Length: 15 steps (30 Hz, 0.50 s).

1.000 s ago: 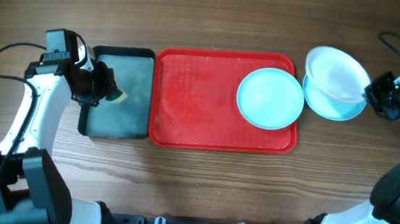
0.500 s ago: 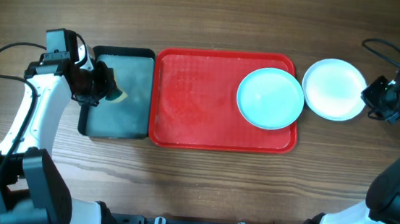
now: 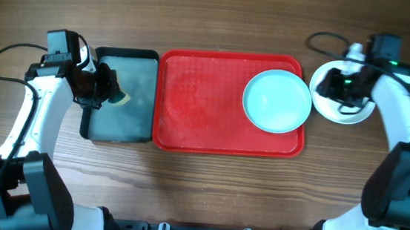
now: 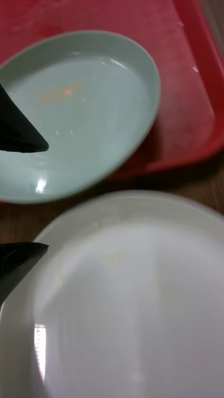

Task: Clean dirty plates on tray and stack at the side
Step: 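Move the right gripper to the pale-blue plate's rim and grasp it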

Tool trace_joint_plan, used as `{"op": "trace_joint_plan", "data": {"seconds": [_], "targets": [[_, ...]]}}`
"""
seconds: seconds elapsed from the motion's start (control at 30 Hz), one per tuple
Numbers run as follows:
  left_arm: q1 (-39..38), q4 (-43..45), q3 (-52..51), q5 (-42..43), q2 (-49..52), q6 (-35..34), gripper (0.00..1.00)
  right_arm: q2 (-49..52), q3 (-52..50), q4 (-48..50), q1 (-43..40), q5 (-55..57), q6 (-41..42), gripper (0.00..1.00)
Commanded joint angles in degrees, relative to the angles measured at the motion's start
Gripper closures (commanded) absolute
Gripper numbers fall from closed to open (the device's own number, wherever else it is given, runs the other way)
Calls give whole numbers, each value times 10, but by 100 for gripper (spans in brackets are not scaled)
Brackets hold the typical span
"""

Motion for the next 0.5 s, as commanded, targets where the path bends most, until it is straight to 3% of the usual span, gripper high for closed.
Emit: {"op": "trace_joint_plan", "data": {"seconds": [0.0, 0.2, 0.37, 0.47], "targets": [[-3, 2, -5, -2, 1, 7, 94, -11, -4, 2, 51, 76, -26, 53], [-3, 2, -5, -2, 1, 7, 94, -11, -7, 2, 98, 162, -26, 60], [-3, 2, -5, -2, 1, 7, 94, -11, -65, 51, 98, 167, -26, 61], [-3, 2, -5, -2, 1, 7, 94, -11, -98, 82, 98, 167, -24, 68]]}}
